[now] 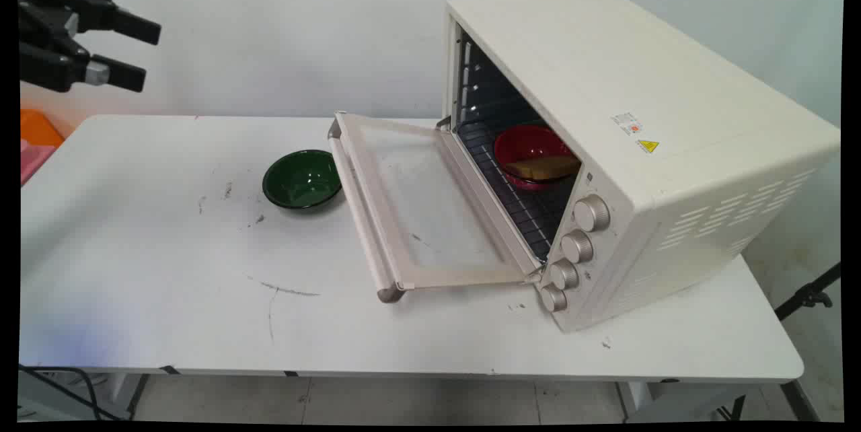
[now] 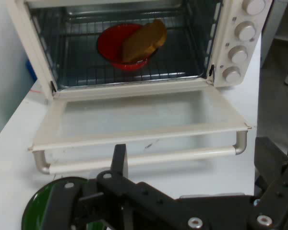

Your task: Close the oven

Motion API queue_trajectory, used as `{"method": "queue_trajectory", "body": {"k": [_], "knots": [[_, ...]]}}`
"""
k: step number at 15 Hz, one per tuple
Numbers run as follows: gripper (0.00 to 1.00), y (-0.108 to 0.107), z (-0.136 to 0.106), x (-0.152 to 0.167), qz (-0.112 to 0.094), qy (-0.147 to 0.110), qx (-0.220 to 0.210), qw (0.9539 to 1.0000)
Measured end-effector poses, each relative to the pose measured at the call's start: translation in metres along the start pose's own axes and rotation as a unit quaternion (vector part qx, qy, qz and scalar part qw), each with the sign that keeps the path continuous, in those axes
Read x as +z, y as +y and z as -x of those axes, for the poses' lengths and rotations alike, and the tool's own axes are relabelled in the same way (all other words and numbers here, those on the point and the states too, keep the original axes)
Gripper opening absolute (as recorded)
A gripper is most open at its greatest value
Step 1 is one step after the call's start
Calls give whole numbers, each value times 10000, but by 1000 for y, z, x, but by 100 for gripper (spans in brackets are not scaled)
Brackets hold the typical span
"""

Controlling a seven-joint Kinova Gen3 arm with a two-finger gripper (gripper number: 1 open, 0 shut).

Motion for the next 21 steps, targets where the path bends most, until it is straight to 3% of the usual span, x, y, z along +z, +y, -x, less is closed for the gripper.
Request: {"method": "queue_trajectory", "body": {"k": [6,13,21], "knots": [[100,-10,27,12,-165,-251,-156,9994],[100,-15,59,90,-340,-638,-489,9962],[100,-14,86,172,-384,-1050,-599,9919]]}}
